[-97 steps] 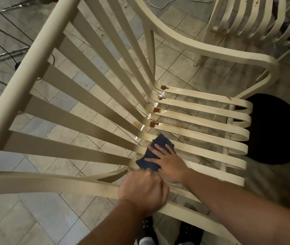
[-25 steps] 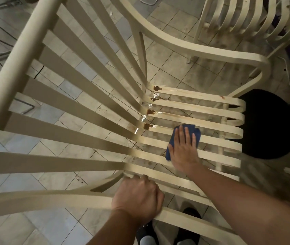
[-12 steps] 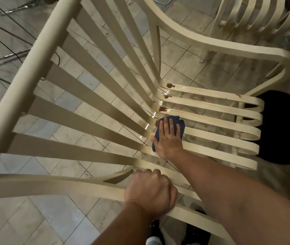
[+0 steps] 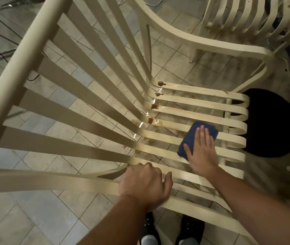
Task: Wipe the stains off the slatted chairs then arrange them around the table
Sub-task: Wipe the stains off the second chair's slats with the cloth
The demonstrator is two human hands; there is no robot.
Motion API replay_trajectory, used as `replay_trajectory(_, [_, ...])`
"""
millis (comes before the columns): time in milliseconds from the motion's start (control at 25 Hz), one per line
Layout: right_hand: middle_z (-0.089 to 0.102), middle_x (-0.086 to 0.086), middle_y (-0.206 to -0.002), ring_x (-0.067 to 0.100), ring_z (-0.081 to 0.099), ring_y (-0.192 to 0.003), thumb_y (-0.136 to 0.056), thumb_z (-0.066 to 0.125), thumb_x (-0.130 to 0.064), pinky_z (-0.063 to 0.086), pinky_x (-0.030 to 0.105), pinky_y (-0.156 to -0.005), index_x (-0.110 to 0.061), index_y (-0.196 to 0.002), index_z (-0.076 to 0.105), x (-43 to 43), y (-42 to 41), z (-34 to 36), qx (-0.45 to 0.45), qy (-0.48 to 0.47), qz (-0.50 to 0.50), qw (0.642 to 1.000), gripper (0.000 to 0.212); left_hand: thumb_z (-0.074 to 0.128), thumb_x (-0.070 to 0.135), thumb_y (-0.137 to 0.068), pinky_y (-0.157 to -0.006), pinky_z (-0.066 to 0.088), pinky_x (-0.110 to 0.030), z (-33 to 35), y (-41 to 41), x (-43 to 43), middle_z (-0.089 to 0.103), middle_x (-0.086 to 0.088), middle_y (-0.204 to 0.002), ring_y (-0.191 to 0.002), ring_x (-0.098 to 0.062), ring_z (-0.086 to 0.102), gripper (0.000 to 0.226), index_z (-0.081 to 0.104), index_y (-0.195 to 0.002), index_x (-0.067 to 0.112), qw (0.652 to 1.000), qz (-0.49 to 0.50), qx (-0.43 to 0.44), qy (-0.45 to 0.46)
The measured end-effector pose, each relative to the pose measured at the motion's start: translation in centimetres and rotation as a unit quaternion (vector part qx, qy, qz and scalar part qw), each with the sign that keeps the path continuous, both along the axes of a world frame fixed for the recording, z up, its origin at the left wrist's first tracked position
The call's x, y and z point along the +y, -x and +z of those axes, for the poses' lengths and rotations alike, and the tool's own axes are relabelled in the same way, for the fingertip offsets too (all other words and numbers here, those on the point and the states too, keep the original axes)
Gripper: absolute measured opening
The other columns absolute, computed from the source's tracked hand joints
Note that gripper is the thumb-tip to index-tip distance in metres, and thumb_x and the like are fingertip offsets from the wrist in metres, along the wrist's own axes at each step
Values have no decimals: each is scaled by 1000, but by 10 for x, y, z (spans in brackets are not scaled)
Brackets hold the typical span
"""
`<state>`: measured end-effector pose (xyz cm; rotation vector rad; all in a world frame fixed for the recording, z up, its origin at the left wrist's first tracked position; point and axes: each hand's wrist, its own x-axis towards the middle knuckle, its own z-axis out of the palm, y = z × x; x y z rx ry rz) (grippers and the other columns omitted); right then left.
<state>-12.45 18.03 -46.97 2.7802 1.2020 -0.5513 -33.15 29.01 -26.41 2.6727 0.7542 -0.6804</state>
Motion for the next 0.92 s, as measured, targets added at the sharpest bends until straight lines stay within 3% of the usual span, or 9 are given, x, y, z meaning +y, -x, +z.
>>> replay_trajectory(160, [-7, 17, -170, 35, -8, -156, -98, 15, -65, 1, 52, -126, -15, -163, -2, -9, -2, -1, -28, -4, -69, 997, 83, 14, 64, -102, -75, 55, -38, -1, 0, 0, 60, -4, -77, -70, -22, 61, 71, 65, -83, 19, 1000, -1, -5, -3])
replay_trajectory(360, [-2, 20, -169, 38, -3, -156, -100, 19, -61, 5, 55, -126, -9, -163, 6, 15, 10, -2, -27, -3, -26, 999, 82, 16, 61, -103, -74, 54, -38, -2, 1, -1, 61, -5, -78, -70, -23, 60, 69, 67, -85, 18, 1000, -2, -14, -7])
replay_trajectory(520, [-10, 20, -168, 38, -11, -155, -99, 18, -65, -1, 55, -126, -9, -162, -3, 56, 33, 1, 6, 2, 22, 1000, 87, 22, 55, -103, -71, 48, -36, -4, 0, -1, 66, -8, -89, -76, -25, 60, 62, 70, -94, 17, 1000, -5, -17, -17])
replay_trajectory(760, [-21, 21, -166, 38, -20, -153, -98, 27, -69, -8, 52, -125, -10, -161, -13, 129, 64, 0, 42, 16, 89, 995, 95, 24, 51, -101, -73, 52, -37, -3, 0, -2, 62, -8, -83, -72, -24, 59, 57, 68, -87, 17, 1000, 0, -10, -21])
replay_trajectory(920, [-20, 18, -167, 33, -20, -154, -96, 30, -72, -7, 48, -126, -13, -161, -14, 117, 55, -2, 35, 8, 101, 994, 97, 23, 50, -102, -72, 53, -36, -3, -1, -2, 59, -6, -78, -68, -23, 58, 57, 66, -84, 18, 1000, 5, -8, -23])
